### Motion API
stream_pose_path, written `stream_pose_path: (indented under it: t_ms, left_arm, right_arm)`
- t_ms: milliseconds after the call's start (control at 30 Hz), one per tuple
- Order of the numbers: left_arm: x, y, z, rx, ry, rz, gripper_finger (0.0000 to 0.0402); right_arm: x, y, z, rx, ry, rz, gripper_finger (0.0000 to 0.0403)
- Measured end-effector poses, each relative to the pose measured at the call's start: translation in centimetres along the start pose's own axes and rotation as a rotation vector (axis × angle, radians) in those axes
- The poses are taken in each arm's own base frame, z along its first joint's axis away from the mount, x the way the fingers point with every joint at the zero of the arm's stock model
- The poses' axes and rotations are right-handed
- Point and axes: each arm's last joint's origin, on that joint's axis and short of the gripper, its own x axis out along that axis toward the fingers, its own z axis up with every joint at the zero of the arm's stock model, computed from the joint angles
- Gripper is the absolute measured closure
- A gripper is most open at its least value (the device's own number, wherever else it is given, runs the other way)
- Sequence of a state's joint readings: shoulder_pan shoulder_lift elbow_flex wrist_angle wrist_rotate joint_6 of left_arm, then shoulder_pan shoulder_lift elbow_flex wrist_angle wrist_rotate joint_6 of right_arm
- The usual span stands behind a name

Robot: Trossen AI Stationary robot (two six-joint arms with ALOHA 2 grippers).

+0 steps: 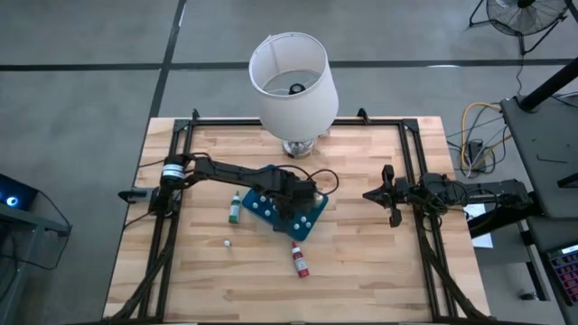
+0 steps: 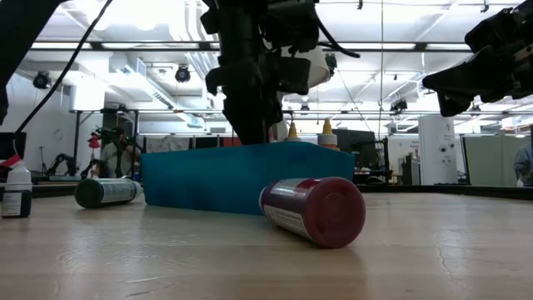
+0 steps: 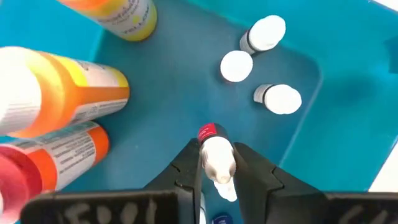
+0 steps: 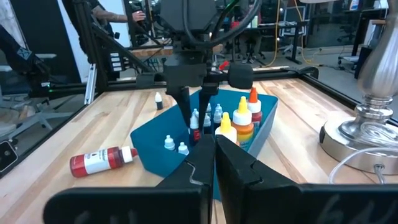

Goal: Pick & Place food coloring
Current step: Put the small red food coloring bottle into the blue container

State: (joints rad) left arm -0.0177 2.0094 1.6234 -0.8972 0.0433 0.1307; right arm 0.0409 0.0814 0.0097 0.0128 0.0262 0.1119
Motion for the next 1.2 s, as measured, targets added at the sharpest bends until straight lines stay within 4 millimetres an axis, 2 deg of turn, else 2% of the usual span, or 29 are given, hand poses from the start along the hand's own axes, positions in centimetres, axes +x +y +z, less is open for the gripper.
stream_pose_path:
  t_ms: [500, 700, 1200]
  left_arm:
    - [-1.6, -1.7, 0.4, 0.100, -0.038, -0.006, 0.0355]
    - [-1.6, -2.9, 0.4, 0.130, -0.028, -0.017, 0.0355]
    - [-0.5, -4.5, -0.5, 0.189, 0.023, -0.035, 0.0355]
  right_arm:
    - [0.0, 0.0, 0.0, 0.000, -0.001, 0.000, 0.0394]
    - [0.0, 0.0, 0.0, 0.000, 0.000, 0.000, 0.0394]
    - [0.0, 0.0, 0.0, 0.000, 0.000, 0.000, 0.0394]
